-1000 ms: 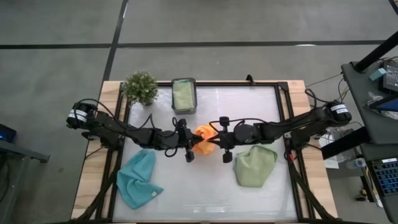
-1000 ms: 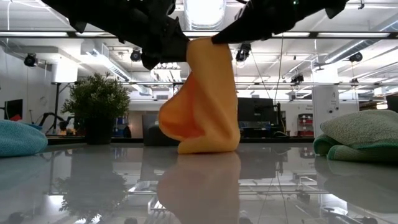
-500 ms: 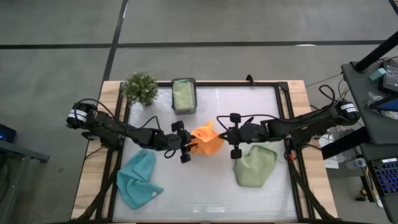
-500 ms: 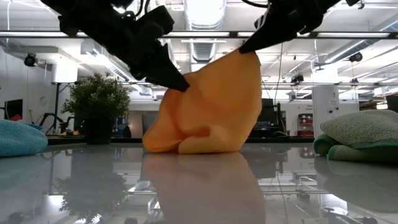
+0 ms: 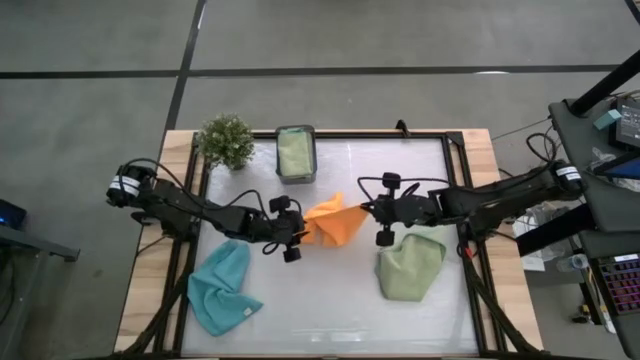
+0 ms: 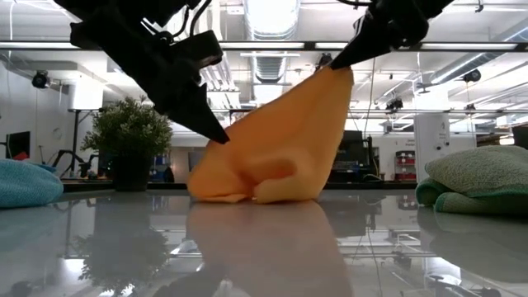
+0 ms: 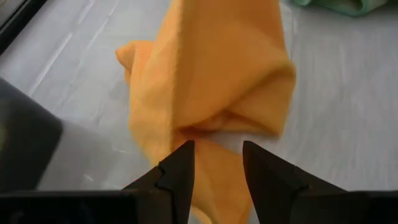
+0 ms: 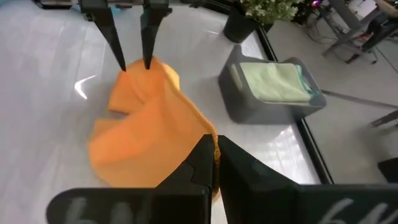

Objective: Fold microfiber towels
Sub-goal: Fold the yellow towel

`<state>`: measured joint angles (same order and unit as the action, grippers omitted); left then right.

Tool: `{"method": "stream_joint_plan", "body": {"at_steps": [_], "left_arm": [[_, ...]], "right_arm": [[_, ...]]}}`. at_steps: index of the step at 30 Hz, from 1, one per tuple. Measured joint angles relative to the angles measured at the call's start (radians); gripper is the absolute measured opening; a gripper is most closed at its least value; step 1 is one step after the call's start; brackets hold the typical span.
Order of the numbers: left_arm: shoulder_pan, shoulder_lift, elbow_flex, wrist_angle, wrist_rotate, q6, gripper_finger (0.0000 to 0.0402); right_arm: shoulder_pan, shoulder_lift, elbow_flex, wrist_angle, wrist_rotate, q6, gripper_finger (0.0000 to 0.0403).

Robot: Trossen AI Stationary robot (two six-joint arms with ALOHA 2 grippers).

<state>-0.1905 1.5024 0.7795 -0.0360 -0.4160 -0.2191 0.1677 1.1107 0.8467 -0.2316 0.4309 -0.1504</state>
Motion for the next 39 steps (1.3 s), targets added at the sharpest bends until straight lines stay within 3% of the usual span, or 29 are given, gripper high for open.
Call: {"method": "stream_joint_plan", "body": {"at_steps": [12,21,29,36,39], "left_arm": [[0.001,0.0,0.001,-0.012,0.004,-0.015,0.0121],[-0.003,-0.034,0.027,-0.117,0.242,-0.096,0.0121],[-0.008,-0.076,0.009,-0.341,0.245,-0.251,0.0121],[-0.005,-0.024,-0.019,-0.246,0.204,-0.298,0.0121],[-0.006,0.005,-0.021,-0.156,0.12,-0.298,0.0121]], "right_arm": [[0.0,-0.069,0.0,-0.112,0.0,0.058,0.0008],[0.0,-0.061,0.0,-0.117,0.0,0.064,0.0008],[0.0,-0.061,0.0,-0.122,0.0,0.063,0.0008],[0.0,-0.061,0.0,-0.123,0.0,0.062,0.0008],[0.0,-0.061,0.0,-0.124,0.0,0.064,0.0008]]}}
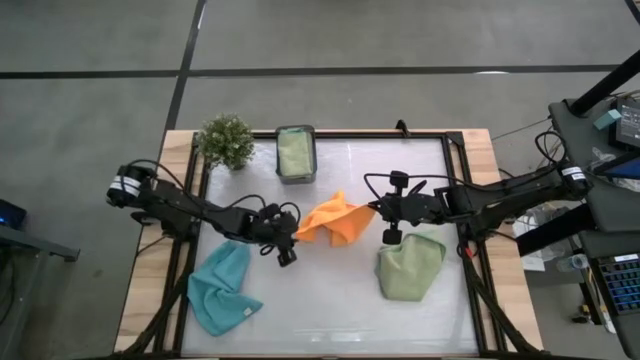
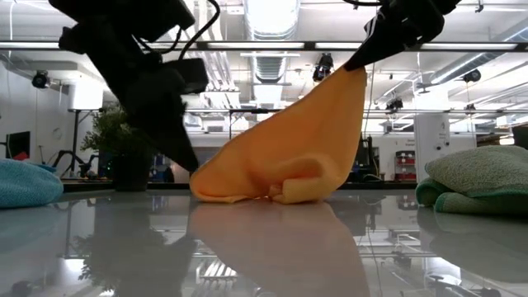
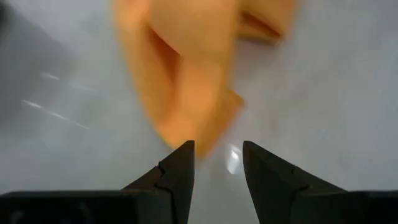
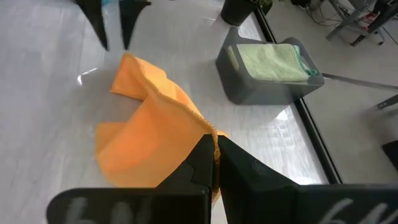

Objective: Fold microfiber towels
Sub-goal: Fold the yellow towel

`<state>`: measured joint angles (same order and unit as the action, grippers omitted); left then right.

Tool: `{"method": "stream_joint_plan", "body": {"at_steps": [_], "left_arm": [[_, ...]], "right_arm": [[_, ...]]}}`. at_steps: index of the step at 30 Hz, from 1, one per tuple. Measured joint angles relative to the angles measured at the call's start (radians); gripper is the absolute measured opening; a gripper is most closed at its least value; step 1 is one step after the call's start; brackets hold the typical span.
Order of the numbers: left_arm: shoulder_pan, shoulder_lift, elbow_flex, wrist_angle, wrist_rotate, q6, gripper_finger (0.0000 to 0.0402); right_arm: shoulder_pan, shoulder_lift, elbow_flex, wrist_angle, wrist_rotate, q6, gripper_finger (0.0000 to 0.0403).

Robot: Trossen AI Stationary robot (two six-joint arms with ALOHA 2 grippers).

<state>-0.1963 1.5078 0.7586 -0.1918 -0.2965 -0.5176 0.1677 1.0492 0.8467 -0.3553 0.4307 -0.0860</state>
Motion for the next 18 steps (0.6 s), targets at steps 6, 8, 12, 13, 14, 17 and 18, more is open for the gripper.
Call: {"method": "stream_joint_plan", "body": {"at_steps": [6,8,12,13,14,17,18], "left_arm": [[0.002,0.074,0.0,0.069,-0.104,-0.001,0.0121],[0.002,0.097,0.0,0.091,-0.101,-0.001,0.0121],[0.002,0.13,0.0,0.116,-0.082,0.0,0.012],[0.002,0.134,0.0,0.113,-0.082,0.0,0.0115],[0.001,0.135,0.001,0.113,-0.082,0.0,0.0107],[0.0,0.129,0.01,0.103,-0.082,0.011,0.005],[0.0,0.12,0.013,0.091,-0.081,0.023,0.0027]], "right_arm": [[0.0,0.0,0.0,-0.003,0.0,0.001,0.0008],[0.0,0.0,0.0,-0.004,0.0,0.0,0.0008],[0.0,0.0,0.0,-0.003,0.0,-0.001,0.0008],[0.0,0.0,0.0,-0.003,0.0,-0.002,0.0008],[0.0,0.0,0.0,-0.003,0.0,-0.002,0.0009],[0.0,-0.006,0.0,-0.002,0.0,-0.01,0.0008],[0.0,-0.011,-0.001,-0.002,0.0,-0.011,0.0008]]}}
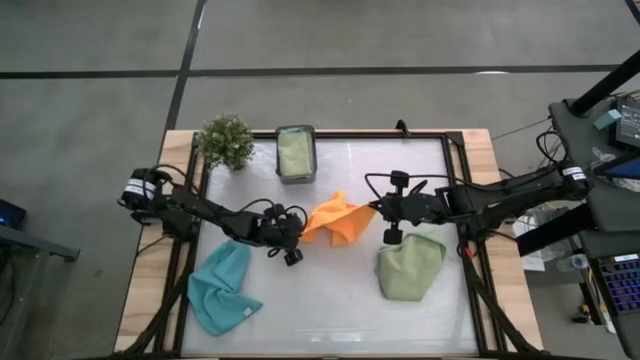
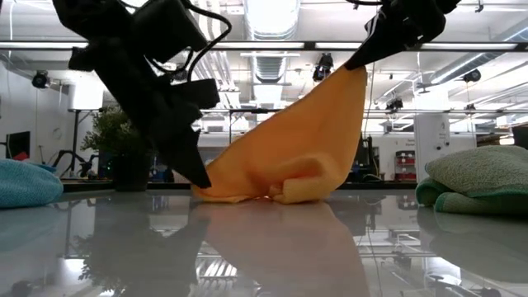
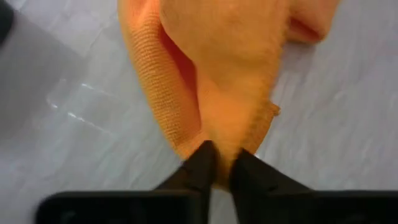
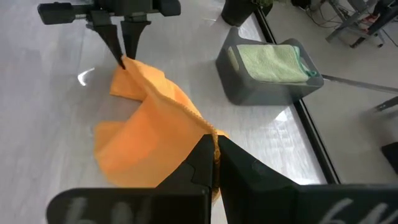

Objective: Fold microfiber towels
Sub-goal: Fold the yellow towel

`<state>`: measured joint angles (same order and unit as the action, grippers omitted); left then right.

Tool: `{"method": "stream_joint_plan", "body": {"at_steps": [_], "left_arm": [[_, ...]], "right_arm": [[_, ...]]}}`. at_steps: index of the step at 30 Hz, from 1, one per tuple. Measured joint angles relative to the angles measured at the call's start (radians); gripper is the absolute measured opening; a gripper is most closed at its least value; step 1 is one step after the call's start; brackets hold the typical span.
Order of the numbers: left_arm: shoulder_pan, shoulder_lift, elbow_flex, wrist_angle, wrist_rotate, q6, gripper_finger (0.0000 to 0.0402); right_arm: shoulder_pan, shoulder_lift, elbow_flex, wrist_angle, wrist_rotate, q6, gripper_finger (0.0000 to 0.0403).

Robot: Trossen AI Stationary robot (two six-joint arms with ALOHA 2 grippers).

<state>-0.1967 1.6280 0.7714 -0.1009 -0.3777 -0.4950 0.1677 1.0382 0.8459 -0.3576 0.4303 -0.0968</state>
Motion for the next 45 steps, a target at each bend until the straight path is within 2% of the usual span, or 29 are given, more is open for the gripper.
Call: {"method": "stream_joint_plan", "body": {"at_steps": [2,7,10,15,19,23,30,35,38,42,45], "left_arm": [[0.0,-0.024,0.013,-0.033,0.0,0.026,0.001],[-0.001,-0.136,0.09,-0.196,0.015,0.145,0.0001],[0.0,-0.215,0.162,-0.321,0.106,0.231,0.0],[-0.001,-0.331,0.284,-0.455,0.295,0.339,0.0],[-0.001,-0.404,0.36,-0.504,0.369,0.353,0.0],[0.001,-0.458,0.408,-0.545,0.373,0.348,0.0],[0.027,-0.515,0.442,-0.632,0.372,0.4,0.0],[0.104,-0.521,0.464,-0.746,0.373,0.496,0.0],[0.183,-0.511,0.536,-0.844,0.373,0.545,0.0],[0.273,-0.505,0.649,-0.966,0.369,0.644,0.0],[0.301,-0.505,0.715,-1.012,0.369,0.71,0.0]], "right_arm": [[0.0,-0.013,0.0,0.003,0.0,-0.008,0.0008],[0.0,-0.055,0.044,-0.056,-0.001,-0.021,0.0008],[0.0,-0.066,0.116,-0.144,-0.004,-0.032,0.0008],[0.0,-0.067,0.246,-0.295,-0.087,-0.084,0.0008],[-0.001,-0.068,0.331,-0.34,-0.074,-0.111,0.0008],[-0.004,-0.064,0.378,-0.341,0.051,-0.176,0.0008],[-0.018,-0.053,0.411,-0.338,0.063,-0.259,0.0008],[-0.055,-0.038,0.38,-0.259,0.068,-0.298,0.0008],[-0.091,-0.024,0.354,-0.178,0.088,-0.331,0.0008],[-0.122,-0.012,0.333,-0.12,0.176,-0.408,0.0008],[-0.129,-0.019,0.332,-0.112,0.175,-0.428,0.0008]]}}
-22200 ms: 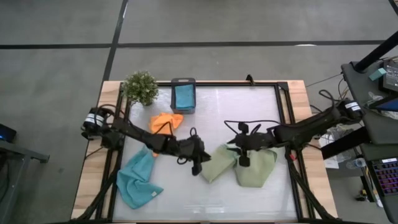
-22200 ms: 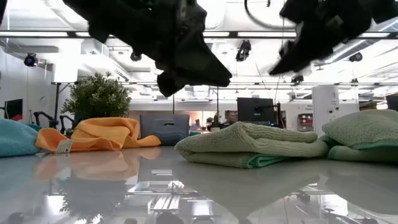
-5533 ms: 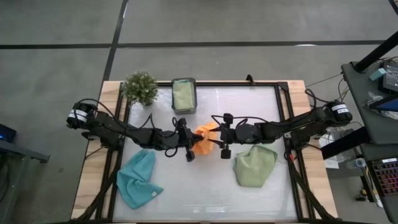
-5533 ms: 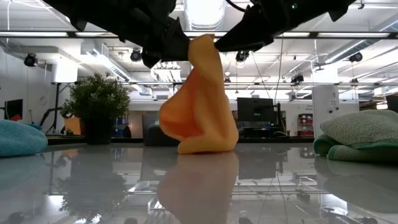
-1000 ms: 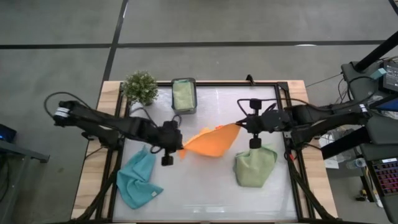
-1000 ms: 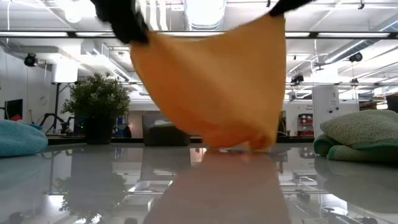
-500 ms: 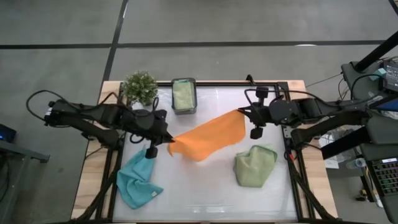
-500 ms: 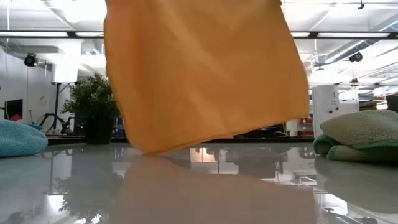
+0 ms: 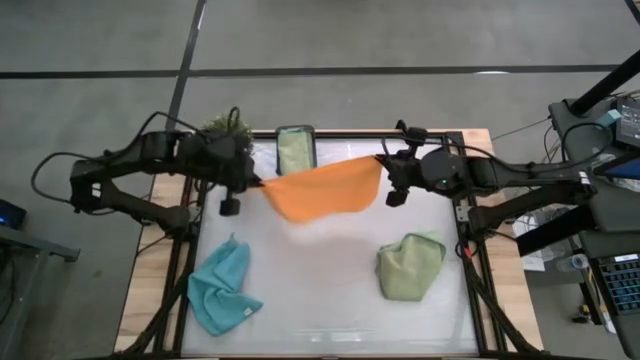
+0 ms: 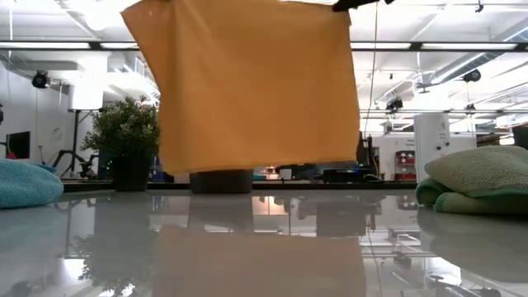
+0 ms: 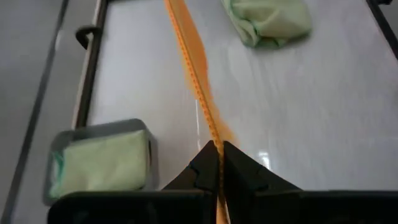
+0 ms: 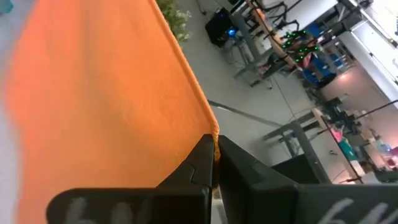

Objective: Fold microfiber towels
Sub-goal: Fold the yellow towel

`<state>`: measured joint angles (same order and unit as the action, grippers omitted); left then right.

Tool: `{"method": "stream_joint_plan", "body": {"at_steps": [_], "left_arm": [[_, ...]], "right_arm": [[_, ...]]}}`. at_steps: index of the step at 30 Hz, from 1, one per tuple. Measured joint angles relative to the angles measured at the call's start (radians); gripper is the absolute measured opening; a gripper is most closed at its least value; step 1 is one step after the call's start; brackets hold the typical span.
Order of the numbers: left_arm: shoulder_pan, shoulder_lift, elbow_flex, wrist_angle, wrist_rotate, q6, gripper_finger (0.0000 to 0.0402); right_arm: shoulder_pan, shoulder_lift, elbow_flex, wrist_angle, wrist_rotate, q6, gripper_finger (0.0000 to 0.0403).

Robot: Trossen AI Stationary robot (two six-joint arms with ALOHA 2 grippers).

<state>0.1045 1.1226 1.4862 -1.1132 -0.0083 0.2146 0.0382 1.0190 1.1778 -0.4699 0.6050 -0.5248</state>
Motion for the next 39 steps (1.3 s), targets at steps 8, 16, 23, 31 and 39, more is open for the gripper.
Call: {"method": "stream_joint_plan", "body": {"at_steps": [8,16,23,31,39], "left_arm": [[-0.054,0.01,-0.044,-0.005,0.008,-0.105,0.0],[-0.235,0.087,-0.251,0.114,0.083,-0.359,0.0],[-0.373,0.211,-0.406,0.416,0.152,-0.528,0.0],[-0.421,0.416,-0.455,0.702,0.323,-0.628,0.0],[-0.412,0.511,-0.463,0.706,0.384,-0.612,0.0]], "right_arm": [[0.022,-0.019,-0.023,-0.141,-0.193,0.192,0.0008],[0.113,-0.015,-0.187,-0.175,-0.492,0.42,0.0008],[0.209,-0.006,-0.33,-0.124,-0.612,0.619,0.0008],[0.224,0.036,-0.438,0.053,-0.872,0.798,0.0008],[0.208,0.145,-0.45,0.056,-0.849,0.766,0.0008]]}}
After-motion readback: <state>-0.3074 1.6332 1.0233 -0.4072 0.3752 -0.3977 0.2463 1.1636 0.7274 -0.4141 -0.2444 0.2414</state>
